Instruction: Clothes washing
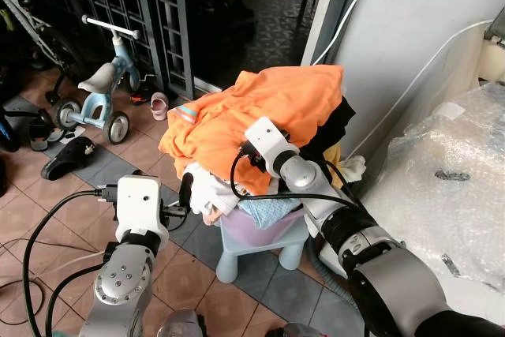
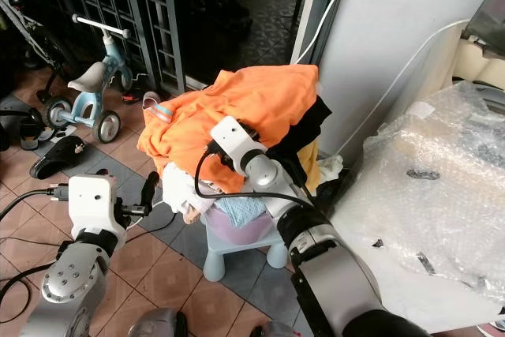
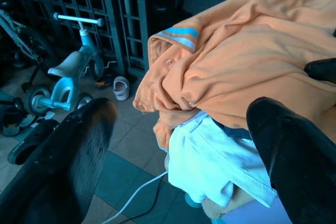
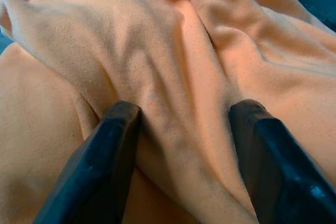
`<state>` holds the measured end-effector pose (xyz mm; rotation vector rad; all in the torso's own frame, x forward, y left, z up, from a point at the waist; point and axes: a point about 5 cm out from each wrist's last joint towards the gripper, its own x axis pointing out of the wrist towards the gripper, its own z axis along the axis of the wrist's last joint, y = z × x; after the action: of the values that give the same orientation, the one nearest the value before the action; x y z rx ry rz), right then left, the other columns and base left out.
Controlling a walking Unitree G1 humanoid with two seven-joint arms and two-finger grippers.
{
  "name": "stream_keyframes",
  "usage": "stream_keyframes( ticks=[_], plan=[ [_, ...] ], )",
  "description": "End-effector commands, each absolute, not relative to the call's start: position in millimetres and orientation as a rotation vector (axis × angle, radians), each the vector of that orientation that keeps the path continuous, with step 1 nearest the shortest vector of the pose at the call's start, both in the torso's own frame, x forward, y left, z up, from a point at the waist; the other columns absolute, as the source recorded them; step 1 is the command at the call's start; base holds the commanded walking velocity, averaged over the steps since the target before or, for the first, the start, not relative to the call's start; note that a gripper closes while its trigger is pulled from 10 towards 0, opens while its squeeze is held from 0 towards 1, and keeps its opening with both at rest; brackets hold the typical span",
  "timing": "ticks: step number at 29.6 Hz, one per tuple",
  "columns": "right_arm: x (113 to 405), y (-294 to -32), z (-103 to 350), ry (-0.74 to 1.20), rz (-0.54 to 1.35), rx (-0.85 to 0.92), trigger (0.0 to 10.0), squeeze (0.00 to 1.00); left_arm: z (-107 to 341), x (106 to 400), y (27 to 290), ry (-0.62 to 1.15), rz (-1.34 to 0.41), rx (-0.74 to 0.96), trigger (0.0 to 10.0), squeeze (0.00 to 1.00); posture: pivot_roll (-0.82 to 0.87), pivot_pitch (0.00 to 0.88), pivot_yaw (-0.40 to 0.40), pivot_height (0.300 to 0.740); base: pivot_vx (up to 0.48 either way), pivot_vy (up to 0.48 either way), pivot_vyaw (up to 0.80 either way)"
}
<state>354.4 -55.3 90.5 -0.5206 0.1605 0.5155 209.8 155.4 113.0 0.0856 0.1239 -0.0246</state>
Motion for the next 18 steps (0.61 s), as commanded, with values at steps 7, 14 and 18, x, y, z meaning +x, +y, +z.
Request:
stream_keyframes(
  ticks=[7,14,18],
  plan=[
    [355,-72,78,0.253,0.458,-0.478,0.0,0.0,115,212,153,0.124,-0.021,0.105,10.0,0.0,0.13,0.055,-0.083,0.74,0.0,0.0,0.0],
    [351,-77,68,0.343,0.446,-0.372,0.0,0.0,116,215,153,0.12,-0.017,0.105,10.0,0.0,0.13,0.046,-0.078,0.74,0.0,0.0,0.0],
    [352,-82,67,0.366,0.419,-0.323,0.0,0.0,115,217,152,0.116,-0.021,0.108,10.0,0.0,0.12,0.038,-0.075,0.74,0.0,0.0,0.0]
  ],
)
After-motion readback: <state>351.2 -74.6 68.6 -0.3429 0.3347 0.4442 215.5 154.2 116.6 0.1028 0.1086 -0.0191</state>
